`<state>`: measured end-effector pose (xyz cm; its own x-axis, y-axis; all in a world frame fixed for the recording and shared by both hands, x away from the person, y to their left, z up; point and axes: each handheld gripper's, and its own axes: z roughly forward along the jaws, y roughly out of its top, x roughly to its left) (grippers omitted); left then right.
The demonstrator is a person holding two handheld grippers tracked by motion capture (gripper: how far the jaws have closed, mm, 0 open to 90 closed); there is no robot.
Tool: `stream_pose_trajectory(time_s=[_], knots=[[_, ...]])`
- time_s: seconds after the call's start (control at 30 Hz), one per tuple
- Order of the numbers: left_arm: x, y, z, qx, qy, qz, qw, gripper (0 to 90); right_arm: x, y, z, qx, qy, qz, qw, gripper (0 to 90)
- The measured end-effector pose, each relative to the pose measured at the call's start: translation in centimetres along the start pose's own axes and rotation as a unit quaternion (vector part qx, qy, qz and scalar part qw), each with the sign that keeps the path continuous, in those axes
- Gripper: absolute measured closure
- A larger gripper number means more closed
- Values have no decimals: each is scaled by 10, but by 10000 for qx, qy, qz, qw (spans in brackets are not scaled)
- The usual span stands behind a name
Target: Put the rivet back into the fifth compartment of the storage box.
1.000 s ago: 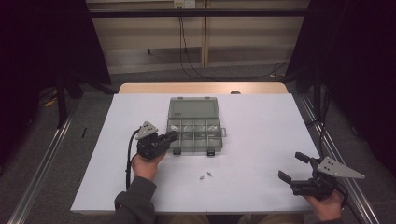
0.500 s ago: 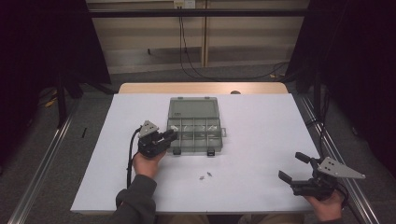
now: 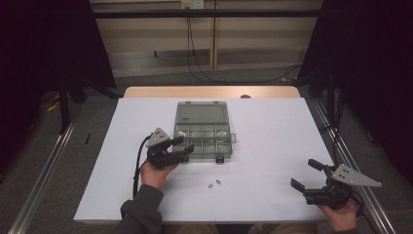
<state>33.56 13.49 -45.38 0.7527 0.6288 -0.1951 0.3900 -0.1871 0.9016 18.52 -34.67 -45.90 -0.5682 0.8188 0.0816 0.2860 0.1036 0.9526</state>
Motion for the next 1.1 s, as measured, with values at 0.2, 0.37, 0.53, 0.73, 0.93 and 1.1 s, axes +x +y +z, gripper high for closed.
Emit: stream_pose_trajectory(time_s=[0.2, 0.37, 0.53, 0.73, 0.93, 1.1], knots=[[-11, 2, -2, -38, -360, 109, 9993, 282, 0, 0, 0, -2, 16, -42, 10000, 20], [-18, 0, 2, 66, -707, 214, 9972, 197, 0, 0, 0, -9, 17, -34, 10000, 20], [-27, 0, 4, 92, -1043, 316, 9940, 156, 0, 0, 0, -3, 22, -38, 10000, 21], [-36, -1, 6, 302, -1191, 427, 9915, 133, 1, 0, 0, 7, 36, -49, 10000, 23], [-42, -3, 9, 489, -1240, 486, 9899, 127, 0, 0, 0, 5, 31, -44, 10000, 23], [-47, -4, 12, 652, -1265, 584, 9881, 121, 0, 0, 0, 21, 28, -70, 10000, 23]])
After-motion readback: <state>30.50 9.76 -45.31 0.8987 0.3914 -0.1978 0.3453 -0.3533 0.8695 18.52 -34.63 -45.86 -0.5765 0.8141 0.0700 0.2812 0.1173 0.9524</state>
